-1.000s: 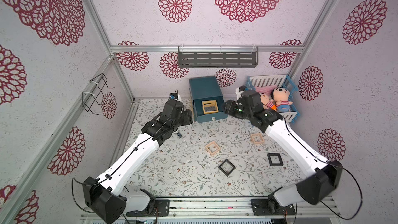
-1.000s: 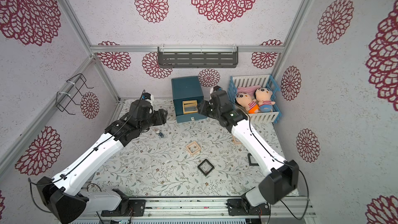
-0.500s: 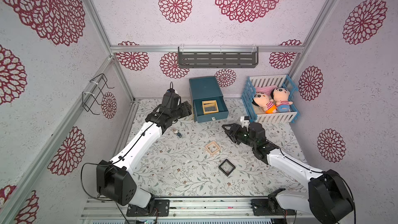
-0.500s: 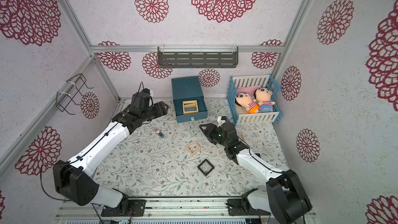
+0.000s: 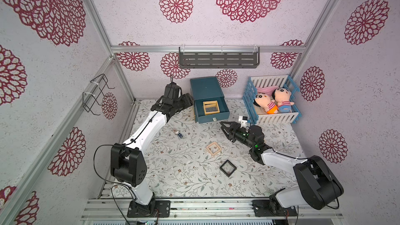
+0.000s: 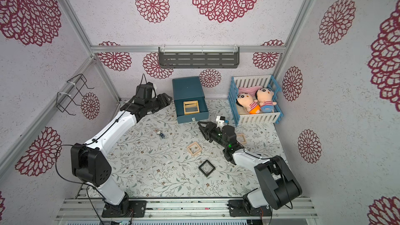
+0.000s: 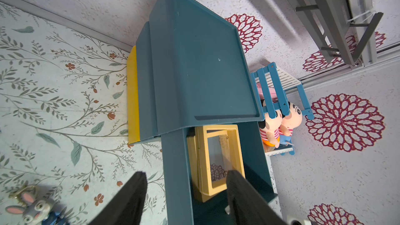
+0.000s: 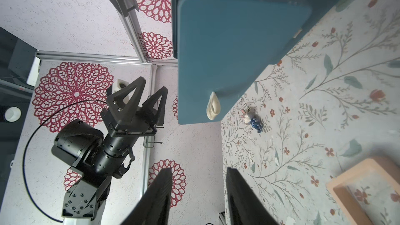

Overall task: Place the brooch boxes into the drawer by color
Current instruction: Close the drawer in the storage box.

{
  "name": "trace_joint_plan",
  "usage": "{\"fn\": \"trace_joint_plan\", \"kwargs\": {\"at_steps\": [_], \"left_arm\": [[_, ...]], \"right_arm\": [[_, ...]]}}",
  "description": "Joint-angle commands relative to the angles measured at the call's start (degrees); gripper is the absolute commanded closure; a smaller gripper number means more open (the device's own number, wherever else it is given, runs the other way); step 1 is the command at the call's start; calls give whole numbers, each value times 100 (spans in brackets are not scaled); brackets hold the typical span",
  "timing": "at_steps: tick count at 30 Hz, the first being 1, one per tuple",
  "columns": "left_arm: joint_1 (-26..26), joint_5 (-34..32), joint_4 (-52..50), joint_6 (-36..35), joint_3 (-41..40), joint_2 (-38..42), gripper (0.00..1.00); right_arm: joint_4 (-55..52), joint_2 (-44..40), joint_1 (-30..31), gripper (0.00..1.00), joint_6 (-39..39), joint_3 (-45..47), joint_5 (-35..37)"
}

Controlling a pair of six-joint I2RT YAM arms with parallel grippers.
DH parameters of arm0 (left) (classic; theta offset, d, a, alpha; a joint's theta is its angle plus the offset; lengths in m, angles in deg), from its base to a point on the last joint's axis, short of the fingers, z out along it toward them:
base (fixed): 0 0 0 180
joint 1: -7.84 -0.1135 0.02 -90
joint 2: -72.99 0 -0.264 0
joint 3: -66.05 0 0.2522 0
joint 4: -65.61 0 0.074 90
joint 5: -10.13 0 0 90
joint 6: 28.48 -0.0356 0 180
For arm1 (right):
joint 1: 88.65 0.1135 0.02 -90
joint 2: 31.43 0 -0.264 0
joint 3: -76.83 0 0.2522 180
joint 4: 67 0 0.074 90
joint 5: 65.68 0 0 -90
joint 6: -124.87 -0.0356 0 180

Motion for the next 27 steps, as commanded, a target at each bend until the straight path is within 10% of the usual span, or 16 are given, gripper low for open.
{"fn": "trace_joint_plan", "kwargs": {"at_steps": [1, 27], "left_arm": [[-123, 223, 280, 86, 359, -282, 35], [-218, 775, 101, 245, 2157, -2210, 42]], "right_arm": [[649, 127, 55, 53, -264, -115, -106], [1279, 794, 140, 52, -796, -231, 102]]}}
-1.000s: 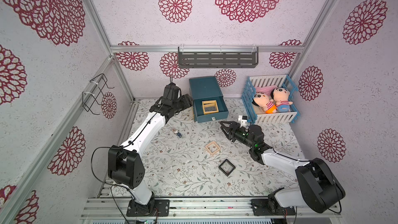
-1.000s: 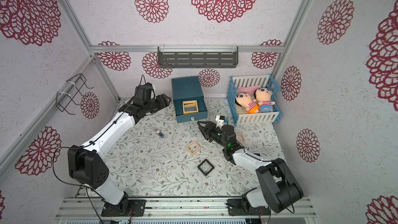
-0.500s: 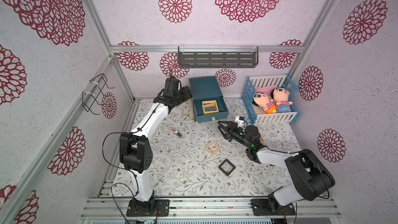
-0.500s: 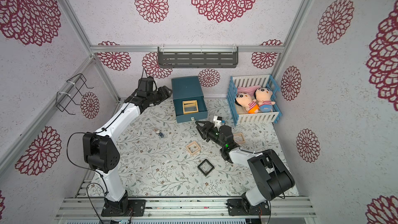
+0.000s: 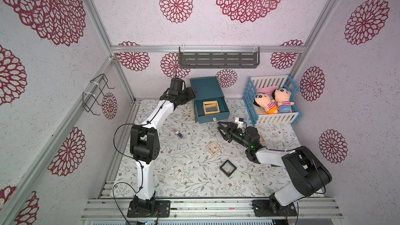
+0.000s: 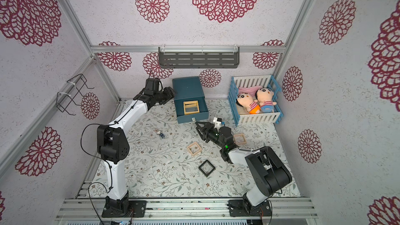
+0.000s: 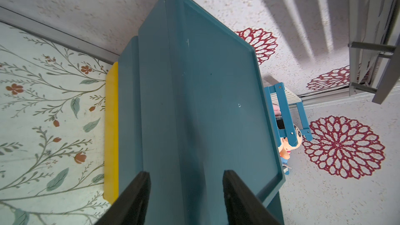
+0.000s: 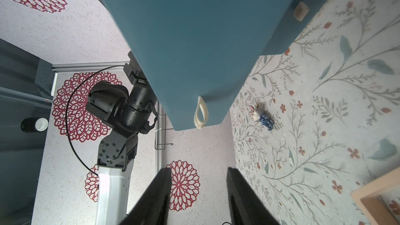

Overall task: Place the brooch boxes into the drawer by color
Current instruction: Close the drawer in the storage box.

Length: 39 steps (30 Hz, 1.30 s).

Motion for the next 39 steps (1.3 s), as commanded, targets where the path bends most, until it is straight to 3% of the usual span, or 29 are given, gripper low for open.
{"fn": "trace_joint_plan", "kwargs": {"at_steps": [1, 9, 24, 28, 33, 39], "left_arm": [[11, 155, -3, -27, 174, -75, 43], [34, 142, -130, -84, 103, -116, 52], [81, 93, -132, -43, 63, -100, 55], [90, 105, -121, -32, 68, -94, 55], [102, 102, -119, -14, 18, -66, 55], [113, 80, -80, 12, -19, -8, 56]], "right_arm": [[314, 61, 32, 53, -103, -225, 87], [409, 355, 56, 58, -222, -453, 186], [264, 869, 58, 67, -288, -901, 404], [199, 888, 54, 76, -284, -963, 463], [148, 872, 71, 99, -292, -988, 548], [8, 748, 70, 100, -319, -1046, 693]]}}
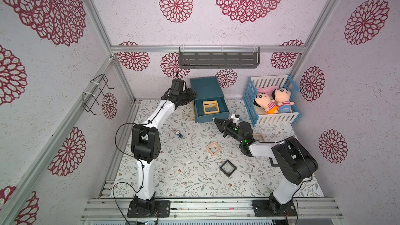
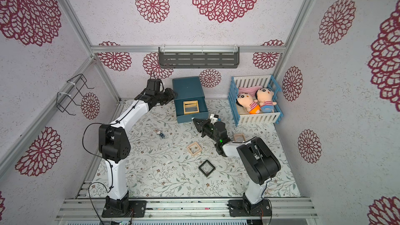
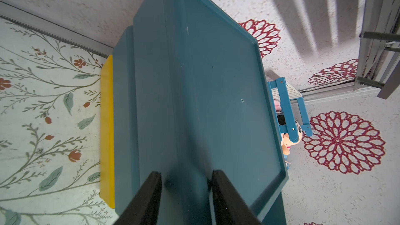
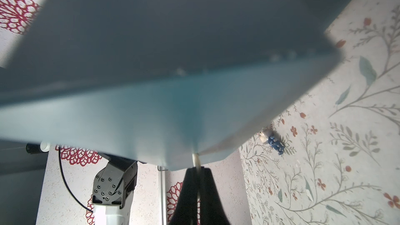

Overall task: Place the brooch boxes into the drawer by color
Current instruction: Close the drawer in the storage box.

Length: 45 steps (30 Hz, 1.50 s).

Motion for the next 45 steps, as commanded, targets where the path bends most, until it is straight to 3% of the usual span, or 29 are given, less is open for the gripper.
{"fn": "trace_joint_plan", "kwargs": {"at_steps": [1, 13, 45], "left_arm": [[47, 1, -30, 7, -58, 65, 56], [50, -9, -31, 16, -153, 150, 56], [91, 67, -131, -1, -243, 277, 56]], "right_arm": [[-41, -144, -3, 100, 0, -222, 239], [-510, -59, 10, 100, 36, -791, 345], [-1538, 1619, -182, 100, 47, -2898, 536]]}}
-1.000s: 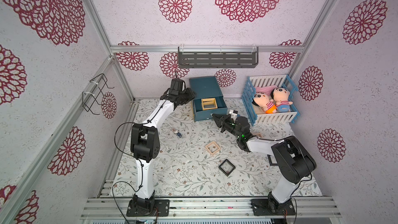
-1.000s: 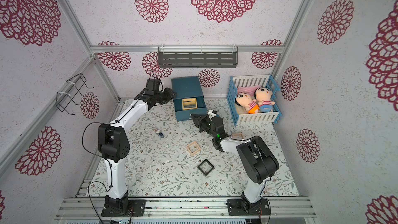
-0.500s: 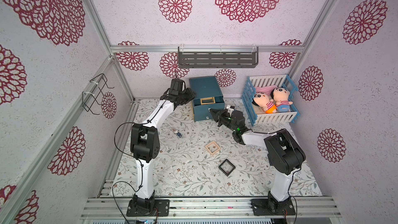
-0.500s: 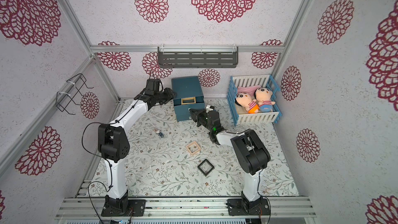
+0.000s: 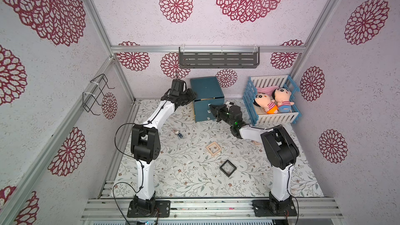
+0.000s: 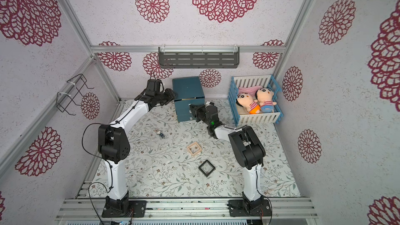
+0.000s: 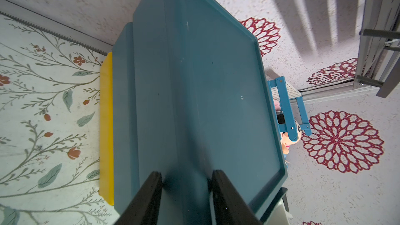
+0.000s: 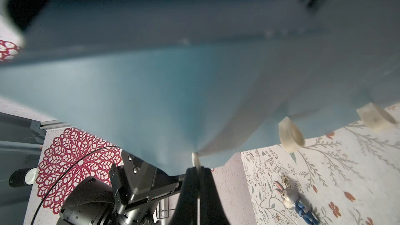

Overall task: Place the brooch boxes into the drawer by color
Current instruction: Close the drawer in the storage box.

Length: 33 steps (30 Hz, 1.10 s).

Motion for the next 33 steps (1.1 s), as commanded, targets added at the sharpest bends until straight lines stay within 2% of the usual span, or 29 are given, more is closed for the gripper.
{"fn": "trace_joint_plan", "kwargs": {"at_steps": [1, 14, 18, 22, 24, 28, 33], "left_arm": [[73, 71, -176, -29, -123, 214, 56], [105, 67, -169, -27, -133, 215, 56], [108, 52, -169, -27, -128, 214, 56], [109, 38, -194, -43, -113, 222, 56], [107, 34, -195, -45, -116, 223, 56], [99, 28, -195, -54, -110, 214, 56], [96, 28, -195, -62, -58, 184, 56]], "right_arm": [[-175, 121, -19, 100, 36, -229, 190], [-334, 221, -35, 100, -39, -464, 214], [-311, 220, -53, 88, 2, -493, 73], [-382, -26, -108, 62, 259, -401, -10], [-372, -259, -135, 54, 397, -254, -7], [-333, -683, -144, 48, 572, 115, -154], [-114, -1102, -145, 47, 593, 1001, -156]]}}
